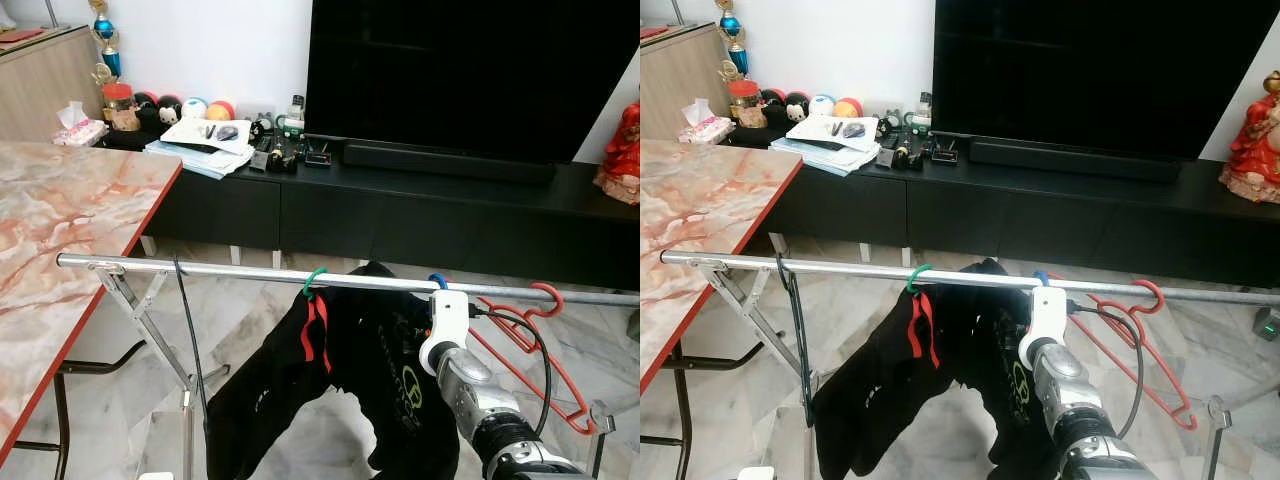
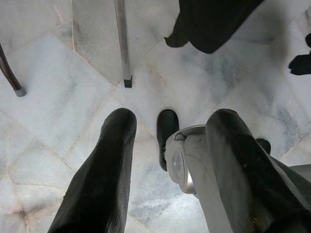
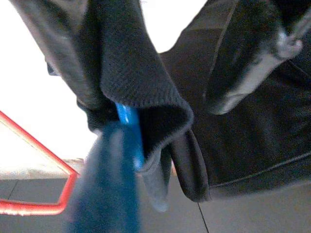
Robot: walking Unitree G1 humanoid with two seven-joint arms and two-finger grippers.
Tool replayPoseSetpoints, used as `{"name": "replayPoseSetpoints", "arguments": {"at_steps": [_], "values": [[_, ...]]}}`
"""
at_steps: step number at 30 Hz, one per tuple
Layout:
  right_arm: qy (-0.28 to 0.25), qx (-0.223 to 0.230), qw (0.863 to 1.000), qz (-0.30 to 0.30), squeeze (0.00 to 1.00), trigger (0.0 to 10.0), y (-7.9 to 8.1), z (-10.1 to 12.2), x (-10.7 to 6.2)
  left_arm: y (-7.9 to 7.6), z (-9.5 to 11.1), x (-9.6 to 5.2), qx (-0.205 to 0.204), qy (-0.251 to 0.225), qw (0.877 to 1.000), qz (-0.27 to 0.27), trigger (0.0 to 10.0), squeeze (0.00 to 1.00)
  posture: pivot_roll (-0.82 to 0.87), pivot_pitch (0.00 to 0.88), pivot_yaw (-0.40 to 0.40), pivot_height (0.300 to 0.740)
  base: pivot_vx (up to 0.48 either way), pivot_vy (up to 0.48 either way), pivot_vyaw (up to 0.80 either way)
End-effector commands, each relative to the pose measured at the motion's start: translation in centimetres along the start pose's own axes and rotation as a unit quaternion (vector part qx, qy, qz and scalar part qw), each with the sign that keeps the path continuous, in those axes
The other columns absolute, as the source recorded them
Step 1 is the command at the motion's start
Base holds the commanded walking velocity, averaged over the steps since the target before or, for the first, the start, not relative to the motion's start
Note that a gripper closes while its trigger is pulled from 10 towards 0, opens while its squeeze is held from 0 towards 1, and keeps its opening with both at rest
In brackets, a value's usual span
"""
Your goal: Hang hanger
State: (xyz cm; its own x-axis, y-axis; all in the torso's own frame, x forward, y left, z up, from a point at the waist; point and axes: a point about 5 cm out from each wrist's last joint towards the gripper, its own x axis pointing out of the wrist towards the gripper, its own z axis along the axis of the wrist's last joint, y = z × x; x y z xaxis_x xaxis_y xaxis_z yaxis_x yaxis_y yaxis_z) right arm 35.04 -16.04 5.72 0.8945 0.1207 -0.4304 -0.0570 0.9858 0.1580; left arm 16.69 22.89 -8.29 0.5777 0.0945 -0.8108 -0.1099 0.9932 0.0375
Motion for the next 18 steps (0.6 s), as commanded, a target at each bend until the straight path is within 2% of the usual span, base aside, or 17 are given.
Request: {"name": "replayPoseSetpoints", "arguments": {"at_steps": [1, 11, 18], "values": [[-0.005, 0.003, 1.000, -0.006, 0.00, 0.0, -0.3, 0.5, 0.1, -0.2, -0.6, -0.1, -0.008, 0.007, 1.000, -0.003, 10.0, 0.00, 0.09, 0.000, -0.061, 0.740, 0.000, 0.000, 0.00], [0.016, 0.004, 1.000, -0.018, 0.00, 0.0, -0.5, -0.7, -0.1, -0.7, -0.5, 0.0, -0.015, 0.006, 1.000, -0.008, 10.0, 0.00, 0.10, 0.000, -0.063, 0.740, 0.000, 0.000, 0.00], [0.016, 0.009, 1.000, -0.017, 0.00, 0.0, -0.5, -0.8, -0.1, 0.0, -0.5, -0.1, -0.017, 0.007, 1.000, -0.006, 10.0, 0.00, 0.10, 0.000, -0.061, 0.740, 0.000, 0.000, 0.00]]}}
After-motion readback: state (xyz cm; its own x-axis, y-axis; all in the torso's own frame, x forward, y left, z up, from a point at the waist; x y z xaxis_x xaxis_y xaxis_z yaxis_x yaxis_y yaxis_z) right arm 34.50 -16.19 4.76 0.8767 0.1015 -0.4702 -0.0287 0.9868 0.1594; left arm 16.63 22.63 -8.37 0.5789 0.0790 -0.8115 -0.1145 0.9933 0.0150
